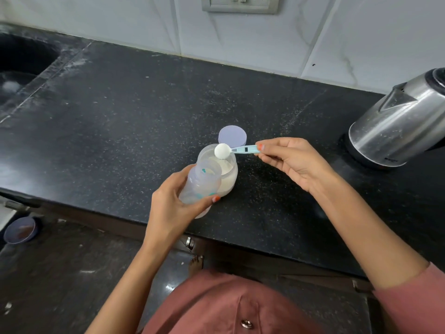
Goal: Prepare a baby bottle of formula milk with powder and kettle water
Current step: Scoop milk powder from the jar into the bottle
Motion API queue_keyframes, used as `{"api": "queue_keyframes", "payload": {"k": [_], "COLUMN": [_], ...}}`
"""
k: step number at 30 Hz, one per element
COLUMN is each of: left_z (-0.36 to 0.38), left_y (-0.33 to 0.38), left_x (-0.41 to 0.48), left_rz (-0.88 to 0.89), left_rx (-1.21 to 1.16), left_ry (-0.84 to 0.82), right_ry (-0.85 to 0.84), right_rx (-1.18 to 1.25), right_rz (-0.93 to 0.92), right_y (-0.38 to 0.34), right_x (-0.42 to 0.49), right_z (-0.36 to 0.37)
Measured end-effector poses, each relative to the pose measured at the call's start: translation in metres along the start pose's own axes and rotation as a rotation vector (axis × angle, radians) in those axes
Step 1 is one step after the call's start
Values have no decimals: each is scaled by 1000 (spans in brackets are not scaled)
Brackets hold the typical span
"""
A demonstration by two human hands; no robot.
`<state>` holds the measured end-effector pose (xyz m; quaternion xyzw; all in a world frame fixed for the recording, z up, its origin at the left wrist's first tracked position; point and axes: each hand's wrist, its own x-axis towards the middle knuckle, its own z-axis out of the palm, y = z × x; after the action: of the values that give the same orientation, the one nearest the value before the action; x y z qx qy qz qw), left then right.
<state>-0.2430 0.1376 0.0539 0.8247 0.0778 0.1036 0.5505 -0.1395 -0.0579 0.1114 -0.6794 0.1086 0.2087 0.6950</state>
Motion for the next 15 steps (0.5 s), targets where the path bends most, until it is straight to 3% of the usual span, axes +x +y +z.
{"api": "queue_keyframes", "payload": {"k": [15], "left_z": [-14], "left_y": [12], "left_x": [30], "left_rz": [-11], "left_rx": [124], "left_ry": [-74], "right_ry": [6], "right_rx": [-44], "right_rz": [-242], "right_y": [-15], "right_x": [-25], "right_z": [15]}}
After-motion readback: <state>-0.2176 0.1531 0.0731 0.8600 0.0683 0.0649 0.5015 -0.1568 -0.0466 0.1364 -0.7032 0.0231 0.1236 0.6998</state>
